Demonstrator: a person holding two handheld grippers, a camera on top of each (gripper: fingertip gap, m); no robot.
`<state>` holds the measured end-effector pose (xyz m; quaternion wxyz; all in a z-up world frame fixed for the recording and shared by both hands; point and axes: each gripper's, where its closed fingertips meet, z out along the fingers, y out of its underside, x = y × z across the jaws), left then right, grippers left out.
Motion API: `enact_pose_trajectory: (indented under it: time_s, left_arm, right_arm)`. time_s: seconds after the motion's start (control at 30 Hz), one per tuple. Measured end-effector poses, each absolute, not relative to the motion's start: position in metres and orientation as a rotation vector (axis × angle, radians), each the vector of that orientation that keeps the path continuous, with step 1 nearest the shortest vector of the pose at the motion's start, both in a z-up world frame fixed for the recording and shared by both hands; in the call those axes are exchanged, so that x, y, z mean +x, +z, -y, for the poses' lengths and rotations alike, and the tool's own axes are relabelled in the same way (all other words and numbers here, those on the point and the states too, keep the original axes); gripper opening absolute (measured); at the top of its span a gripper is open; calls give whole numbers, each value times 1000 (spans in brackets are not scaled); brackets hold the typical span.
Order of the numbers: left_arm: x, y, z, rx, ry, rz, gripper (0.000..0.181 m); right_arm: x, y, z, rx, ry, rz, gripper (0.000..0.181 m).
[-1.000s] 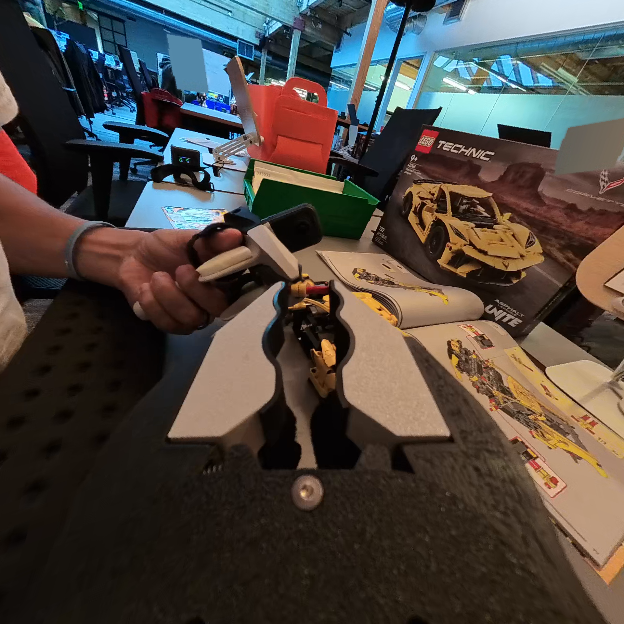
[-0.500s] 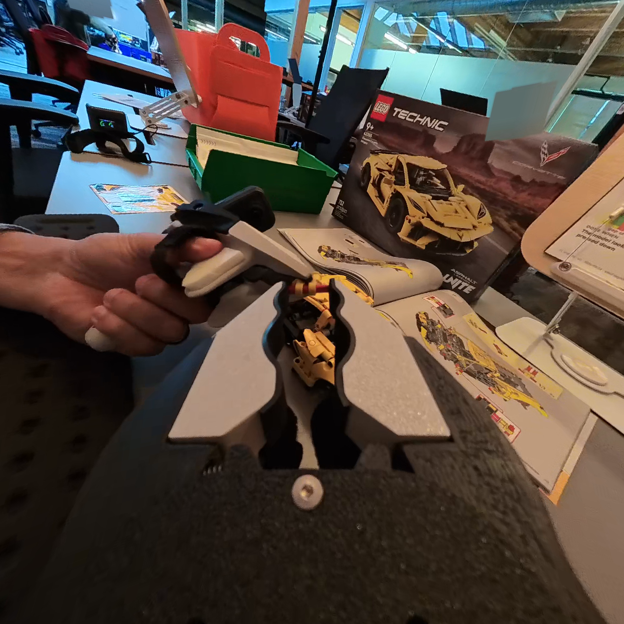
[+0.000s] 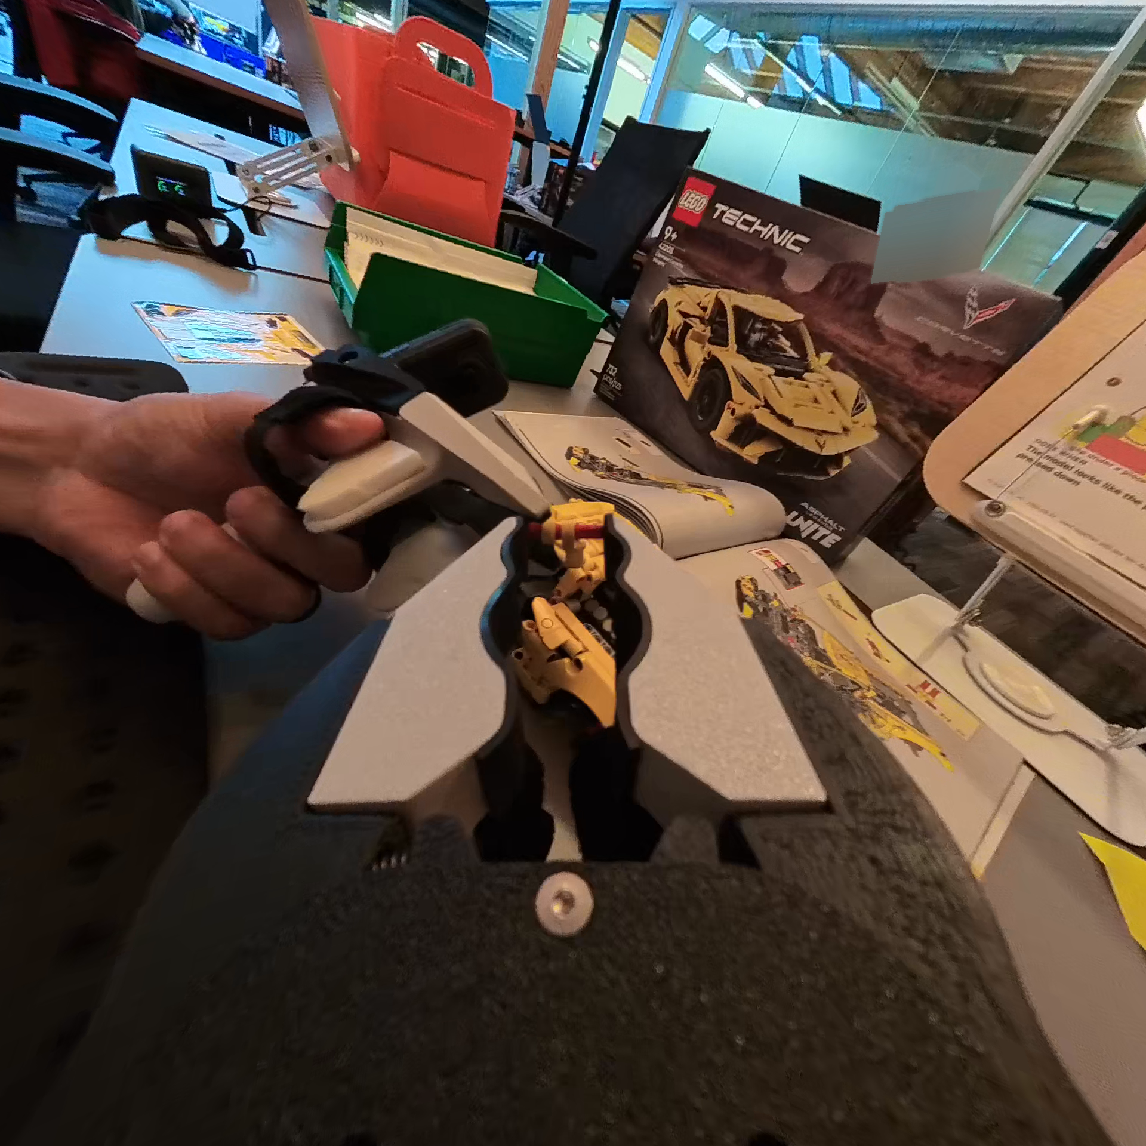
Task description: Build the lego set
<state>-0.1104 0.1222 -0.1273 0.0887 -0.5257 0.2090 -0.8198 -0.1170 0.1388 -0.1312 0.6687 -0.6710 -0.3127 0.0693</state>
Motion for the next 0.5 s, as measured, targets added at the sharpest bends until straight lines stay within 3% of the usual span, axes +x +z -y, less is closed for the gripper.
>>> enact_pose_trajectory:
  time_s: [0.5]
  left_arm:
    - [-115,-126,-128,-1542,-2534,-508,5]
  right_arm:
    - [-124,-132,-138,-1522,184,669,21]
